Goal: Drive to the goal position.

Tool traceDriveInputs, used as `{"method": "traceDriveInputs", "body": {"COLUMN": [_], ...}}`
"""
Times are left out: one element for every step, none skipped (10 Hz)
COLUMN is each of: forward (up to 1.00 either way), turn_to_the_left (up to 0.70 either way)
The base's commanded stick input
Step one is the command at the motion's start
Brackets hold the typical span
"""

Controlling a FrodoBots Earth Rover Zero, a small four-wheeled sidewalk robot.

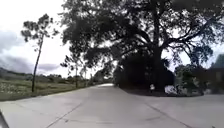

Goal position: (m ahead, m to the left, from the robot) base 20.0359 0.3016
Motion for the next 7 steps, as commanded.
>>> {"method": "traceDriveInputs", "body": {"forward": [0.85,0.85,0.85,0.85,0.85,0.85,0.85], "turn_to_the_left": [0.00,0.00,0.00,0.00,0.00,0.00,0.00]}}
